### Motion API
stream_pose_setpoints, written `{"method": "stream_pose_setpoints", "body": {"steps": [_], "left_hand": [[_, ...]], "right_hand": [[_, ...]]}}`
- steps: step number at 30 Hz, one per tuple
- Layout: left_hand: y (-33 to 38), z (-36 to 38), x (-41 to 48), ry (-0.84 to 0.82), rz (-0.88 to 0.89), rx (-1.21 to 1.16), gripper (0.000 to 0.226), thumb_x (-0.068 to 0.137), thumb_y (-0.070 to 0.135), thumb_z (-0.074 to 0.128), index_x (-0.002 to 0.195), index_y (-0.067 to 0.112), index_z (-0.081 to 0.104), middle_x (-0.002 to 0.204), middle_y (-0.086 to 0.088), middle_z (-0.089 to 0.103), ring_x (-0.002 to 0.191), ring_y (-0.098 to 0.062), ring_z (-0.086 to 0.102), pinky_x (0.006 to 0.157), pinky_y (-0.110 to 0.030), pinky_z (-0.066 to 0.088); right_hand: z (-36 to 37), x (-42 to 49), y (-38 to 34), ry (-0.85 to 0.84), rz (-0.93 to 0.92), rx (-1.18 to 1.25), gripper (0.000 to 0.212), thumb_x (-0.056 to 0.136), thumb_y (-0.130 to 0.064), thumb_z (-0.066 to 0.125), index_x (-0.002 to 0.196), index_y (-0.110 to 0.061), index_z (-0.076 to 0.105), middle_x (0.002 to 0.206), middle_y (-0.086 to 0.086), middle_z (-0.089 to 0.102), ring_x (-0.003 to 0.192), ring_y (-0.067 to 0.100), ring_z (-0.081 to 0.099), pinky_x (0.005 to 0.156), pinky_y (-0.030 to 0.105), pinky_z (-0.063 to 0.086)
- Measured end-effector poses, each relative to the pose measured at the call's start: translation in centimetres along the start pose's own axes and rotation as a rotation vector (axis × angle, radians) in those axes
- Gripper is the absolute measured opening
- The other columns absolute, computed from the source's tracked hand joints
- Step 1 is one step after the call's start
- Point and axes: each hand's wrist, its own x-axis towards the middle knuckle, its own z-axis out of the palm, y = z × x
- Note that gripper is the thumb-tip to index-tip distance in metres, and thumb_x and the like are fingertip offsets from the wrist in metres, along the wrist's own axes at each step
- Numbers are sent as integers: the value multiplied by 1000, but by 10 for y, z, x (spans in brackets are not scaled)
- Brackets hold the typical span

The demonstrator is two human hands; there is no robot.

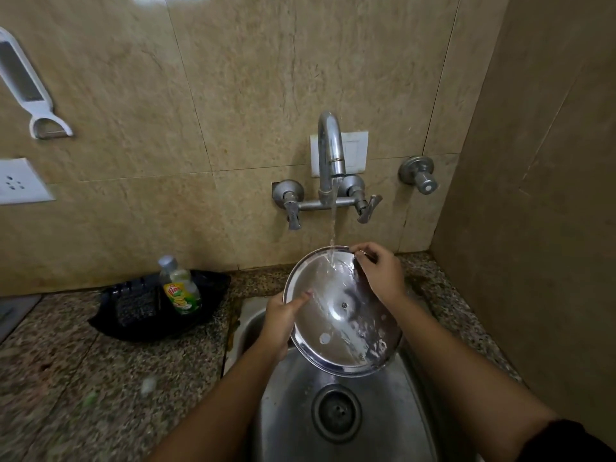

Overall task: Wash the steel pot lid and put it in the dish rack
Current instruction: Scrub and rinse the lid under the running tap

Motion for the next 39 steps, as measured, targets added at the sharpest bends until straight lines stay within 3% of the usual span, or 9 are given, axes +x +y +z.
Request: {"method": "stream_pose_setpoints", "body": {"steps": [8, 12, 15, 19, 22, 28, 33, 36, 39], "left_hand": [[31, 1, 7, -146, -38, 198, 21, 79, 10, 72, 99, 5, 70, 87, -13, 75, 78, -29, 71, 68, -33, 58], [42, 8, 16, -220, 30, 287, 25, 76, 7, 73, 100, 1, 71, 97, -22, 72, 84, -34, 69, 81, -42, 54], [38, 9, 16, -191, 59, 209, 22, 77, 8, 74, 97, 1, 72, 97, -24, 72, 83, -34, 68, 84, -45, 54], [30, 5, 18, -101, 88, 106, 21, 79, 10, 73, 98, 2, 71, 99, -24, 72, 84, -35, 68, 80, -43, 55], [23, -1, 15, -75, 94, -10, 18, 81, 11, 71, 99, 5, 72, 97, -19, 73, 83, -32, 70, 78, -40, 57], [21, -4, 12, -158, -18, 21, 21, 82, 4, 68, 102, 0, 69, 90, -17, 74, 74, -30, 71, 66, -35, 60], [30, 5, 17, -236, -22, 190, 28, 77, 15, 76, 101, 2, 72, 101, -22, 73, 91, -38, 70, 86, -47, 56], [30, 9, 16, -198, 41, 151, 19, 82, 14, 72, 97, 3, 72, 94, -18, 73, 79, -29, 70, 74, -36, 58], [21, 5, 16, -131, 49, 107, 28, 80, 21, 74, 101, 2, 71, 97, -20, 73, 87, -36, 69, 82, -45, 56]], "right_hand": [[6, 7, -23, -324, -75, 100, 24, 86, -19, 62, 75, -37, 72, 89, -10, 73, 93, 18, 67, 92, 47, 50], [5, 4, -32, -470, -149, 148, 20, 88, -8, 60, 83, -23, 73, 91, 6, 73, 93, 30, 66, 87, 42, 51], [-1, 4, -28, -407, -93, 223, 20, 88, -5, 60, 88, -22, 70, 91, 4, 71, 87, 18, 66, 85, 32, 52], [-13, 5, -16, -91, 121, 212, 12, 92, -15, 57, 91, -17, 69, 89, 5, 69, 85, 19, 64, 83, 35, 51], [-20, 3, -1, -10, 168, 149, 31, 94, -30, 53, 84, -7, 70, 81, 14, 69, 76, 25, 62, 72, 37, 48], [-18, -2, -4, -99, 97, 88, 24, 96, -21, 49, 101, -11, 70, 94, 4, 68, 88, 20, 61, 76, 32, 46], [-12, -1, -22, -365, 12, 12, 19, 93, -27, 55, 83, -22, 71, 82, 3, 71, 82, 23, 65, 78, 39, 50], [-12, 0, -23, -338, 16, 61, 19, 93, -23, 57, 91, -13, 73, 88, 5, 72, 86, 19, 65, 80, 35, 50], [-18, 0, -12, -235, 91, 30, 22, 94, -21, 53, 102, -10, 71, 96, 4, 70, 91, 18, 62, 83, 33, 47]]}}
